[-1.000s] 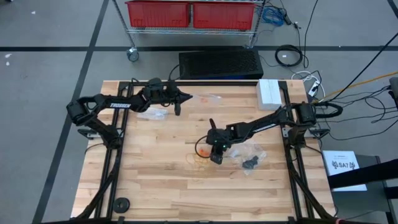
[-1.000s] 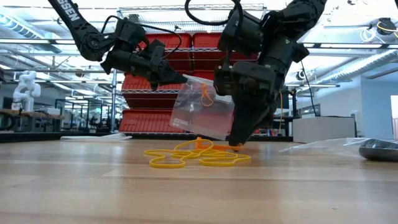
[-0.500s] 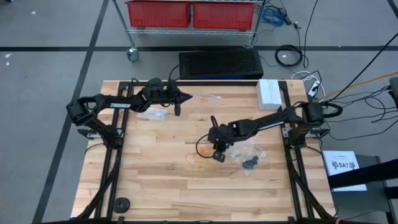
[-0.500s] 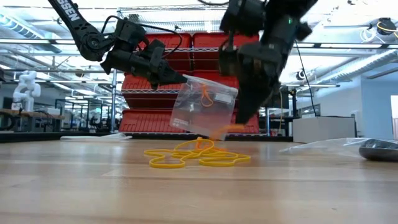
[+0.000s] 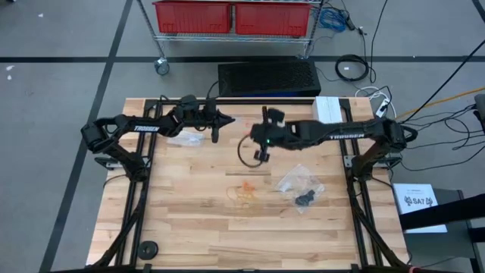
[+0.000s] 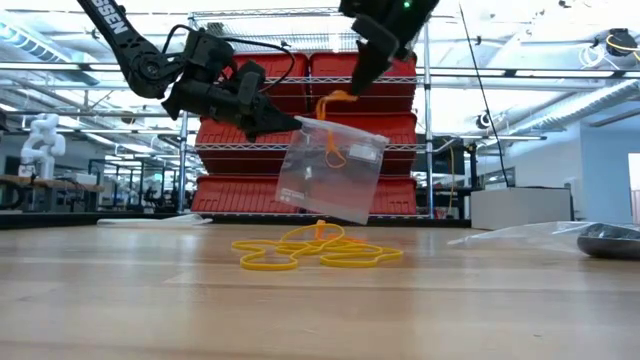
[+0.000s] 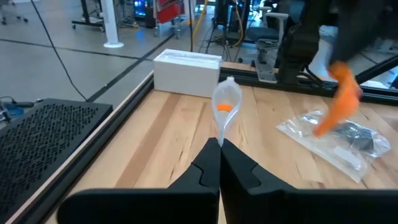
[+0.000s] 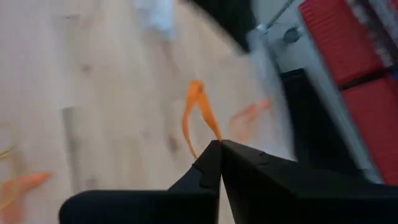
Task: Sort rubber bands
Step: Put the orange rubber band into the open transparent zip bag
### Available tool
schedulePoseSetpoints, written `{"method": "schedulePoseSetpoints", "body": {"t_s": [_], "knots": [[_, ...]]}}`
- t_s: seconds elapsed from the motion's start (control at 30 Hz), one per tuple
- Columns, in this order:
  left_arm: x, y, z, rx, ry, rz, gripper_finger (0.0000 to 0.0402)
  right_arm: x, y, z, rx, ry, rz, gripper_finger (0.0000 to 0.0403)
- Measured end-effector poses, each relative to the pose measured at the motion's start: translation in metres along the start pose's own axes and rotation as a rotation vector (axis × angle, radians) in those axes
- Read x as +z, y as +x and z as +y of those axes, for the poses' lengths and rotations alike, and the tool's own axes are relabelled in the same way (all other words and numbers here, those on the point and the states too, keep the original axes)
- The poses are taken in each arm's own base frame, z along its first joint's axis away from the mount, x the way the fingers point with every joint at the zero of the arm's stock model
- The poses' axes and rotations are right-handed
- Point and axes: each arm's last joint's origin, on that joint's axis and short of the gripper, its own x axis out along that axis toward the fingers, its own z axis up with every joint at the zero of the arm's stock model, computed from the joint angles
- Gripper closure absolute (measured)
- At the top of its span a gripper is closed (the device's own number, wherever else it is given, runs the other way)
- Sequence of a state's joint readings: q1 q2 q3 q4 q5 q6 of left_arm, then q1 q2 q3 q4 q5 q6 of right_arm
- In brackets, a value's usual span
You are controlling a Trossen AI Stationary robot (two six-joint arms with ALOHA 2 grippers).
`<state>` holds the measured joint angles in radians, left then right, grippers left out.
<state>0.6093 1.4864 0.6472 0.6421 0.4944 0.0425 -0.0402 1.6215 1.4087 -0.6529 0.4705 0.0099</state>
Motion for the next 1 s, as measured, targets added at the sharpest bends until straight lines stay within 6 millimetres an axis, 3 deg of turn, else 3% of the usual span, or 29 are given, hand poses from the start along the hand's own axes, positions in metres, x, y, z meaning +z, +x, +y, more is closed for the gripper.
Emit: {"method": "schedulePoseSetpoints", "body": {"t_s": [0.43,0.77,1.0], "knots": [[0.000,0.000,-0.001,-0.034,0.000,-0.001,0.0401,0.005,0.017,-0.052,-0.024,-0.047,0.027,0.0403],[0.000,0.000,-0.001,-0.034,0.002,-0.004,0.0401,-0.001,0.056,-0.051,0.039,-0.093,0.085,0.0403],[0.000,0.000,-0.001,-0.034,0.001,-0.004,0.0401,0.007,0.052,-0.054,-0.001,-0.092,0.042,0.0403]]}}
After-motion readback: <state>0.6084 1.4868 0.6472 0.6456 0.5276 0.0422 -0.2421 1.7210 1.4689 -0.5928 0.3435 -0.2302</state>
